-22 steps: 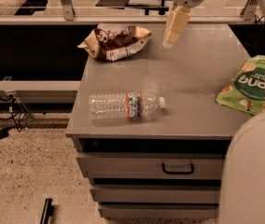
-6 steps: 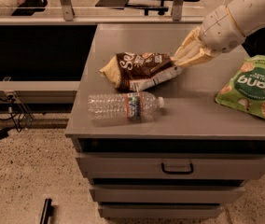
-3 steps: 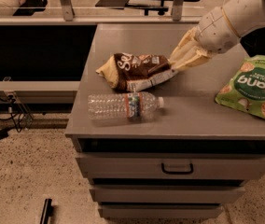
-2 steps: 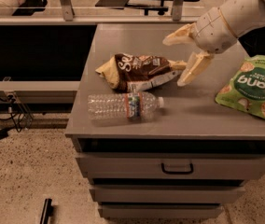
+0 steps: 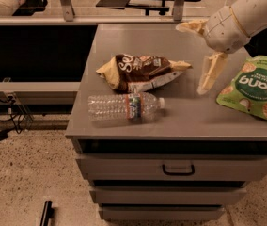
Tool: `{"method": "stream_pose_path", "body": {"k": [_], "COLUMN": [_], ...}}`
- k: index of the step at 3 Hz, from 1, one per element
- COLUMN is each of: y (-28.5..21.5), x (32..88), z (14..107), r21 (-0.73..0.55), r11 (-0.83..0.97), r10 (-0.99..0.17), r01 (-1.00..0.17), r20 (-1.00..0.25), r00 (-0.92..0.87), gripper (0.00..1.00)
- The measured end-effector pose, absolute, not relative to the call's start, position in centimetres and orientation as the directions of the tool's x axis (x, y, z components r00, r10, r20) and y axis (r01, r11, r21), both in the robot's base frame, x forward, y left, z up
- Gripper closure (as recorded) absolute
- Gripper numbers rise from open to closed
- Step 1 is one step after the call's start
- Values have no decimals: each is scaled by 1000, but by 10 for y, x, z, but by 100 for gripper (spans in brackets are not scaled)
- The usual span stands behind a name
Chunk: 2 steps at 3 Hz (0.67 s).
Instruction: Move brown chip bag near water bottle
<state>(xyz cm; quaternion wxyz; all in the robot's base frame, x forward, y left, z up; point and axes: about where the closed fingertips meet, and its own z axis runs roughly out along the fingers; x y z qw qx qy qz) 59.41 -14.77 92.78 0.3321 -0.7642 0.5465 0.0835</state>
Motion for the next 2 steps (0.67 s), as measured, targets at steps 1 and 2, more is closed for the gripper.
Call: {"method": "stream_pose_path", "body": {"k": [1,2], "y": [-172,-172], "x": [589,589], "z": [930,930], "r21": [-412,-412], "r11": [-143,-144], "r10": [-818,-818], "r01": [-900,-900], "r20": [-463,-463], "r00": [342,342], "gripper": [0,0]}}
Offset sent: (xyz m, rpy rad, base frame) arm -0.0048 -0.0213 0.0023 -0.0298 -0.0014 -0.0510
